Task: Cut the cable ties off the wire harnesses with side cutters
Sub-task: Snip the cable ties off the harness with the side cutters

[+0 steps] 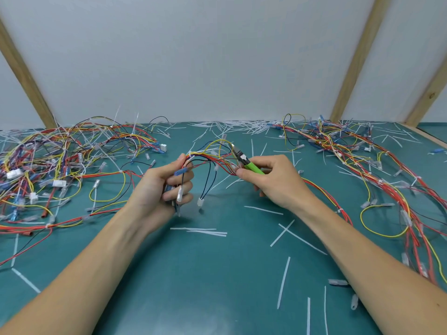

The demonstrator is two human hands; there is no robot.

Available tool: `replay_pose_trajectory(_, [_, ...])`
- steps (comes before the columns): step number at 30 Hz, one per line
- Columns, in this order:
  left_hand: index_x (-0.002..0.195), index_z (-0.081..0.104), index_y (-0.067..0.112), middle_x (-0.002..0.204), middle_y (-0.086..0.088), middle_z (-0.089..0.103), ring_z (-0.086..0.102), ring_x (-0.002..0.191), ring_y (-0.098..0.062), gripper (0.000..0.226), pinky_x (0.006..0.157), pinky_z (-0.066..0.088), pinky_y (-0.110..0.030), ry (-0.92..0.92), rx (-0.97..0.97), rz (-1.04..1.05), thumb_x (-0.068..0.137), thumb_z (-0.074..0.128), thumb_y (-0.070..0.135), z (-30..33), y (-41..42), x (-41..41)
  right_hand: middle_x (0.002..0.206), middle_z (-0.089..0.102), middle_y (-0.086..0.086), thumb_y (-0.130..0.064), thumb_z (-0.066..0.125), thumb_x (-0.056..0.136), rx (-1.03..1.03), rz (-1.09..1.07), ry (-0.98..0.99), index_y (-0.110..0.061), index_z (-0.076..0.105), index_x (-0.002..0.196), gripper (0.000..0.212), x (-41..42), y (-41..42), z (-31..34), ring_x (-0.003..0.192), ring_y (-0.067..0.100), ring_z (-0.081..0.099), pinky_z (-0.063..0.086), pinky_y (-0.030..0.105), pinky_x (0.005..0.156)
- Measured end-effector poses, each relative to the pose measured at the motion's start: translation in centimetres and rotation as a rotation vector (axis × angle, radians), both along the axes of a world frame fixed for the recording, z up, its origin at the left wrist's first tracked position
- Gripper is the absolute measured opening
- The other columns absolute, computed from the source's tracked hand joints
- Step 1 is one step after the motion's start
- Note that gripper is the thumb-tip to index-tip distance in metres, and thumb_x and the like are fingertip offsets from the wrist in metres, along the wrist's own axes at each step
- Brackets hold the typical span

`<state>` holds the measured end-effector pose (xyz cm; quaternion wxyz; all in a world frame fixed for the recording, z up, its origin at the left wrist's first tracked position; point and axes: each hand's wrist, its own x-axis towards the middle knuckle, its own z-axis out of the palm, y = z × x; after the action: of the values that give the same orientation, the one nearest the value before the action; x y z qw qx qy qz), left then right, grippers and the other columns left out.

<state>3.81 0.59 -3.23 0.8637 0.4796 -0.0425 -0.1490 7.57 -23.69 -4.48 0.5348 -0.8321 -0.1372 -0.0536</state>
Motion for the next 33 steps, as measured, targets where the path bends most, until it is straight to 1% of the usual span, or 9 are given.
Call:
replay_pose_trajectory(3, [0.076, 0.052, 0.020, 0.061, 0.008, 0.013, 0.008, 0.041, -0.009, 0.021, 0.043, 0.016, -0.021, 0.031, -0.046, 0.036, 0.094, 0.054, 0.031, 0.0, 0.1, 0.2, 0.086, 0.066, -0.015, -0.028, 0.081, 0.088, 0.118, 0.040, -0.023, -0.028, 0.080, 0.087, 0.002, -0.1, 0.1, 0.3, 0.058, 0.015, 0.059, 0.051, 0.032, 0.055])
replay_pose_trajectory(11, [0.074, 0.052, 0.019, 0.066, 0.008, 0.010, 0.019, 0.032, -0.004, 0.016, 0.040, 0.018, -0.021, 0.092, -0.021, 0.135, 0.088, 0.056, 0.027, -0.1, 0.1, 0.3, 0.071, 0.071, -0.005, -0.018, 0.077, 0.091, 0.167, 0.070, -0.048, -0.027, 0.079, 0.091, 0.009, -0.3, 0.4, 0.3, 0.060, 0.006, 0.060, 0.053, 0.029, 0.056])
replay_pose_trajectory(14, [0.074, 0.052, 0.019, 0.060, 0.009, 0.015, 0.019, 0.032, -0.003, 0.016, 0.042, 0.016, -0.021, 0.098, -0.022, 0.132, 0.087, 0.057, 0.028, -0.2, 0.0, 0.3, 0.073, 0.068, 0.008, -0.031, 0.083, 0.082, 0.142, 0.099, -0.034, -0.020, 0.076, 0.086, 0.013, -0.6, 0.5, 0.4, 0.062, 0.012, 0.055, 0.050, 0.035, 0.059])
replay_pose_trajectory(18, [0.077, 0.051, 0.021, 0.055, 0.010, 0.022, 0.021, 0.031, -0.004, 0.021, 0.043, 0.016, -0.021, 0.118, -0.018, 0.171, 0.097, 0.047, 0.022, -0.2, 0.1, 0.5, 0.069, 0.064, 0.007, -0.032, 0.080, 0.081, 0.057, 0.078, -0.065, -0.020, 0.073, 0.080, 0.014, -0.7, 0.6, 0.5, 0.064, 0.015, 0.055, 0.052, 0.048, 0.064])
replay_pose_trajectory(22, [0.079, 0.048, 0.021, 0.052, 0.009, 0.025, 0.022, 0.033, -0.003, 0.028, 0.040, 0.020, -0.019, 0.139, 0.023, 0.239, 0.104, 0.035, 0.018, -0.2, 0.5, 0.7, 0.072, 0.070, 0.001, -0.017, 0.082, 0.084, 0.147, 0.085, -0.030, -0.019, 0.077, 0.082, 0.006, -0.7, 0.5, 0.5, 0.065, 0.010, 0.058, 0.051, 0.038, 0.065])
replay_pose_trajectory(24, [0.078, 0.051, 0.020, 0.050, 0.009, 0.028, 0.023, 0.033, -0.005, 0.029, 0.038, 0.022, -0.020, 0.103, 0.182, 0.282, 0.105, 0.040, 0.026, -0.2, 0.4, 0.9, 0.074, 0.073, -0.005, -0.011, 0.082, 0.085, 0.184, 0.037, -0.045, -0.020, 0.078, 0.083, 0.010, -0.7, 0.6, 0.5, 0.067, 0.005, 0.063, 0.052, 0.025, 0.066])
replay_pose_trajectory(27, [0.079, 0.062, 0.015, 0.053, 0.004, 0.050, 0.040, 0.040, -0.011, 0.031, 0.044, 0.032, -0.021, -0.058, 0.656, 0.455, 0.102, 0.053, 0.034, 0.0, 0.7, 0.9, 0.070, 0.073, -0.012, -0.008, 0.080, 0.086, 0.237, -0.034, -0.080, -0.023, 0.077, 0.086, 0.015, -0.5, 0.5, 0.8, 0.064, 0.001, 0.065, 0.053, 0.018, 0.060])
replay_pose_trajectory(30, [0.097, 0.068, 0.017, 0.087, -0.002, 0.073, 0.066, 0.075, -0.014, 0.013, 0.067, 0.047, -0.026, -0.214, 0.940, 0.606, 0.096, 0.066, 0.030, 0.2, 1.5, 0.9, 0.066, 0.071, -0.012, -0.007, 0.080, 0.087, 0.250, -0.065, -0.105, -0.020, 0.077, 0.087, 0.013, -0.5, 0.3, 0.9, 0.061, 0.000, 0.063, 0.052, 0.017, 0.058])
replay_pose_trajectory(33, [0.111, 0.068, 0.014, 0.108, -0.002, 0.071, 0.064, 0.103, -0.012, 0.017, 0.093, 0.049, -0.028, -0.440, 1.050, 0.810, 0.094, 0.067, 0.017, 1.0, 1.3, 0.2, 0.064, 0.070, -0.015, -0.007, 0.080, 0.086, 0.216, -0.071, -0.109, -0.020, 0.076, 0.086, 0.013, -0.8, 0.6, 0.9, 0.058, -0.002, 0.063, 0.047, 0.012, 0.058])
